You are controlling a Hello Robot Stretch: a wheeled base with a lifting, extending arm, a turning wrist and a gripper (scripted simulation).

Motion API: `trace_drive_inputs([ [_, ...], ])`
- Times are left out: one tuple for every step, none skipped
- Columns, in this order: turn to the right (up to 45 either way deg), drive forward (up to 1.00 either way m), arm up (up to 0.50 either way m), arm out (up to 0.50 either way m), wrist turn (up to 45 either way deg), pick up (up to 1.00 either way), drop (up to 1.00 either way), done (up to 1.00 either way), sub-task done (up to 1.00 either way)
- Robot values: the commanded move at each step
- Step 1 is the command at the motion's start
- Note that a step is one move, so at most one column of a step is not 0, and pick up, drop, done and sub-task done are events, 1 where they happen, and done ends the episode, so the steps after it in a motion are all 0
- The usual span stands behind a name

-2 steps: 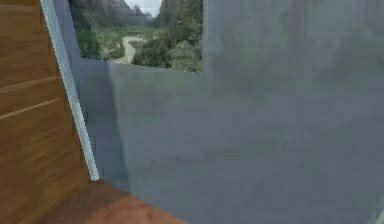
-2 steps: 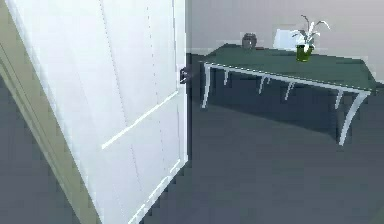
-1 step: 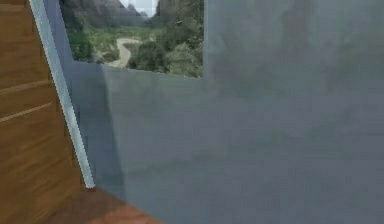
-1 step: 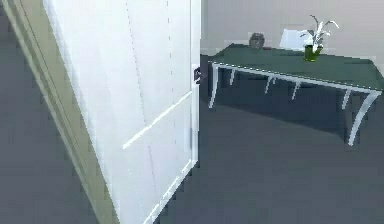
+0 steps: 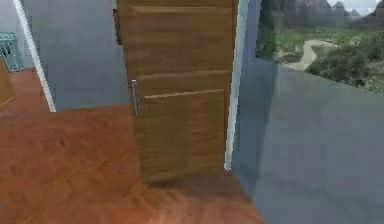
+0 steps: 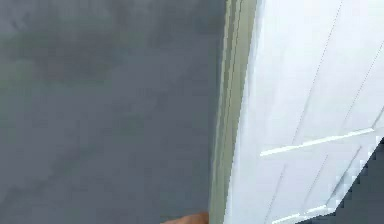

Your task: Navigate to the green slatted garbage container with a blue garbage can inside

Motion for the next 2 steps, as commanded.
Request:
trace_drive_inputs([
  [-39.0,0.00,0.00,0.00,0.0,0.00,0.00,0.00,0.00],
  [0.0,1.00,0.00,0.00,0.0,0.00,0.00,0.00,0.00],
])
